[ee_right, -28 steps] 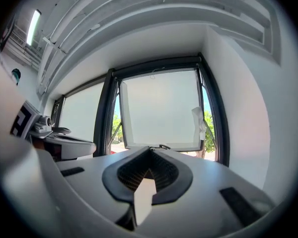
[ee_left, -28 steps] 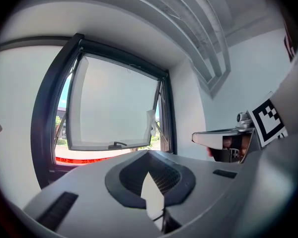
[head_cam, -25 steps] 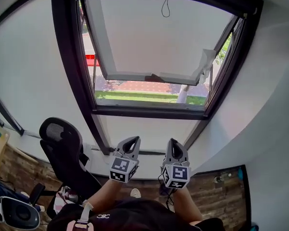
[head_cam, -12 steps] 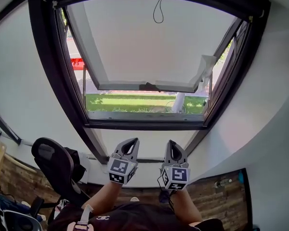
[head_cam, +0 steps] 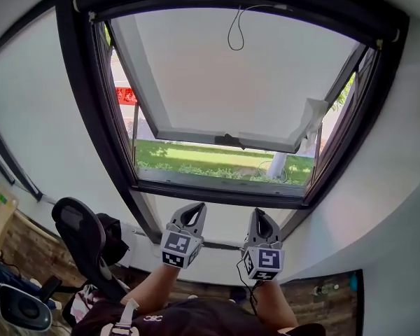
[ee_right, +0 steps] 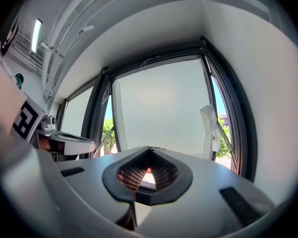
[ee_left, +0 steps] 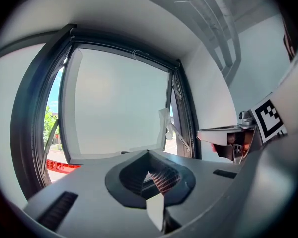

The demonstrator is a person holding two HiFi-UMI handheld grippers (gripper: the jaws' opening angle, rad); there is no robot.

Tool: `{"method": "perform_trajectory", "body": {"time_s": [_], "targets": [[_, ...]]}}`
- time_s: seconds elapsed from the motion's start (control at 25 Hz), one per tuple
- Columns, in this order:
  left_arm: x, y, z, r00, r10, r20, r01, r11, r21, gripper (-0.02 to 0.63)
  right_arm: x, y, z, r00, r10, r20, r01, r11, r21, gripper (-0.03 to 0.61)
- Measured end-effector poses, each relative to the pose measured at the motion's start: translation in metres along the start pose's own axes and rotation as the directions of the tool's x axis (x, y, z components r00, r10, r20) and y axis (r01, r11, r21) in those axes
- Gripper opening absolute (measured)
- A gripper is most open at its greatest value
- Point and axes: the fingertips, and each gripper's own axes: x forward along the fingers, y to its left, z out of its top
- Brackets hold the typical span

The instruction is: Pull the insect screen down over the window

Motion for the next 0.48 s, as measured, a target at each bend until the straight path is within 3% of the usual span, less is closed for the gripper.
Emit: {"method": "perform_trajectory", "body": {"time_s": [0.12, 0.28, 0.36, 0.48], "targets": [[0.007, 0.004, 0.008, 1.000, 0.019, 0.000, -0.019, 0.998, 0.063, 0.006, 0.006, -0.012, 0.004, 1.000, 0.010, 0.000, -0.010, 0.998, -0.066, 0.005], [0.013, 0.014, 0.027, 0.999, 0.054, -0.001, -0.053, 0.971, 0.232, 0.006, 0.011, -0.029, 0.016, 1.000, 0.008, 0.005, -0.007, 0.963, -0.270, 0.006], [0.014, 0.023, 0.040, 0.997, 0.077, 0.003, -0.073, 0.938, 0.338, 0.006, 0.013, -0.038, 0.030, 1.000, 0.012, 0.019, -0.005, 0.934, -0.357, 0.006], [0.015, 0.040, 0.066, 0.992, 0.128, 0.021, -0.121, 0.850, 0.514, 0.006, 0.019, -0.055, 0.057, 0.999, 0.019, 0.043, 0.003, 0.889, -0.458, 0.006]]}}
